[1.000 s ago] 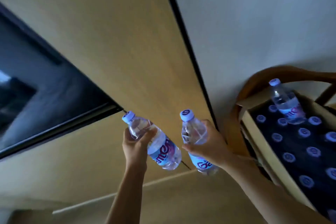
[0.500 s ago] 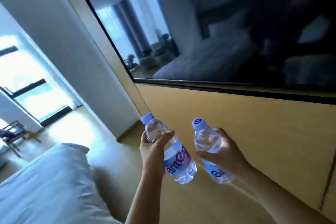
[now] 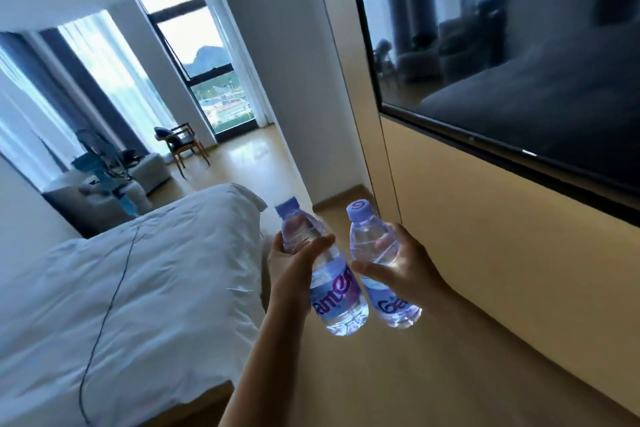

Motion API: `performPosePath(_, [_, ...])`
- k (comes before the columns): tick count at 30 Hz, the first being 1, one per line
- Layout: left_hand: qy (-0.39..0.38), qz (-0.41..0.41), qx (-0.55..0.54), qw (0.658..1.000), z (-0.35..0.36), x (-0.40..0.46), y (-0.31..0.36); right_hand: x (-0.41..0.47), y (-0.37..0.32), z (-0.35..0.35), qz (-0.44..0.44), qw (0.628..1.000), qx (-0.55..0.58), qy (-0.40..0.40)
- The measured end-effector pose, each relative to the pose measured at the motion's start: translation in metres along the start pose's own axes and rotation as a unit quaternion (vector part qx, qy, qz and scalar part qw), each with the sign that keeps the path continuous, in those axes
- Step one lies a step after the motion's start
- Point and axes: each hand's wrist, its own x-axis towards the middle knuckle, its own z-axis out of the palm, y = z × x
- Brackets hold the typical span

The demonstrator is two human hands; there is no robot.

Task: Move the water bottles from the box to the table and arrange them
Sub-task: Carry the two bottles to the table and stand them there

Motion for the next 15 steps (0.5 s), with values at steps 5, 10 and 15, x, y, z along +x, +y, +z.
performPosePath(5, [0.037,0.019,0.001,0.999,0.025,0.068,0.01,0.095,0.021,0.003,-0.031,0.998,0.017,-0.058])
performPosePath(10, [0.088,0.03,0.038,0.995,0.028,0.128,0.0,0.169,0.045,0.025,-0.033,0.993,0.031,-0.113])
performPosePath(15, [0.117,0.034,0.048,0.991,0.017,0.193,-0.009,0.231,0.069,0.064,-0.023,0.988,0.067,-0.14])
